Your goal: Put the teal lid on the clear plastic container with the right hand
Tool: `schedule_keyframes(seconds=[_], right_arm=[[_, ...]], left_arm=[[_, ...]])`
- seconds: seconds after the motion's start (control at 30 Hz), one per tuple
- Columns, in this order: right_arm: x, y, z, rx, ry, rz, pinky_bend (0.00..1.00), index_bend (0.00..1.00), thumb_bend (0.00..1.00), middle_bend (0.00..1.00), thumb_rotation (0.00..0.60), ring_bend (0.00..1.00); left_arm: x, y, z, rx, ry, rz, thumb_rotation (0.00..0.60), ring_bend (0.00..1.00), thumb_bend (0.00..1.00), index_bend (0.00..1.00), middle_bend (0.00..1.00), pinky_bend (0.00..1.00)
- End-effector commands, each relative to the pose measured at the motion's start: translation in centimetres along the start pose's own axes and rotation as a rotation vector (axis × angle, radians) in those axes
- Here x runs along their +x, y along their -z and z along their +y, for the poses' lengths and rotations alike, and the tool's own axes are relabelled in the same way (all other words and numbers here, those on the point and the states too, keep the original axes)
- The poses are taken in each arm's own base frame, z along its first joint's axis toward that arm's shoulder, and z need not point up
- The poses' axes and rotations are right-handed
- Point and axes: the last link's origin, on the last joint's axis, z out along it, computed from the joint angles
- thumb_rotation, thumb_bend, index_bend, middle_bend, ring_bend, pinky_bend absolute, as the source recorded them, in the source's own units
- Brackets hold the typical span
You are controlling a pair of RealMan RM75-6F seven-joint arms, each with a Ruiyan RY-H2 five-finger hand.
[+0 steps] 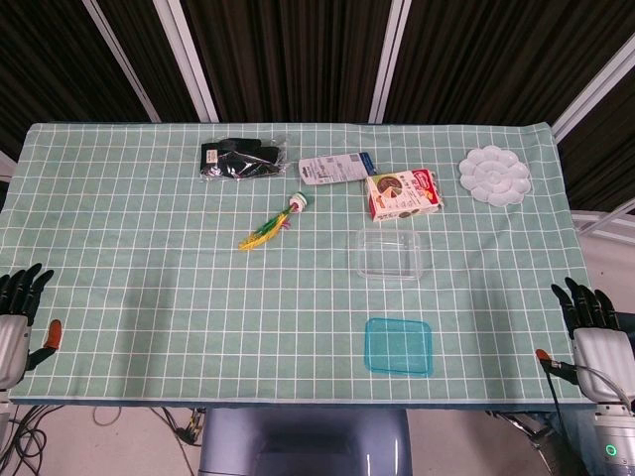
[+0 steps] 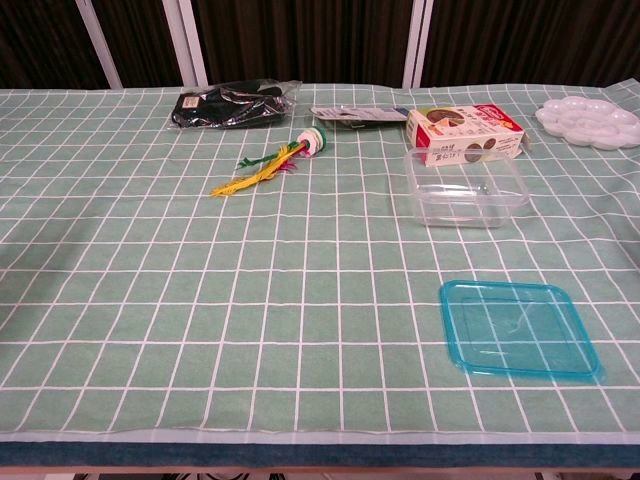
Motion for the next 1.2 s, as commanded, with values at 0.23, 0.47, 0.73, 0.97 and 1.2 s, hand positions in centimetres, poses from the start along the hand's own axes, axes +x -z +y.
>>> schedule_keyframes(seconds=[0.23,0.47,0.73,0.97,1.2], right_arm=[[-0.2,0.0,-0.1,0.001,-0.002,-0.002,0.0,0.06,0.23,0.0,0.6,0.0],[0.0,0.1,-0.1,-0.005,-0.009,0.002,0.0,0.05,0.23,0.0,0.6,0.0],[-0.2,0.1,-0.3,0.001,-0.022,-0.018,0.0,0.05,0.23,0.0,0.6,0.0],[-0.2,0.5,-1.0,0.007,-0.084,-0.064,0.0,0.03,0.19,0.0,0.6,0.0],[1.7,-1.5,-4.5,0.124,-0.031,-0.237,0.0,0.0,0.19,0.0,0.6,0.0]], left_arm=[[0.0,0.0,-0.2,0.009,-0.007,0.009,0.6,0.0,0.51,0.07,0.01,0.0],[0.0,0.0,-0.2,0.009,-0.014,0.008,0.6,0.0,0.51,0.07,0.01,0.0],[0.0,-0.1,-0.2,0.018,-0.016,0.004,0.6,0.0,0.51,0.07,0.01,0.0],[-0.1,0.0,-0.2,0.024,-0.013,0.0,0.6,0.0,0.51,0.07,0.0,0.0],[-0.1,-0.1,-0.2,0.031,-0.011,-0.008,0.6,0.0,0.51,0.07,0.0,0.0]])
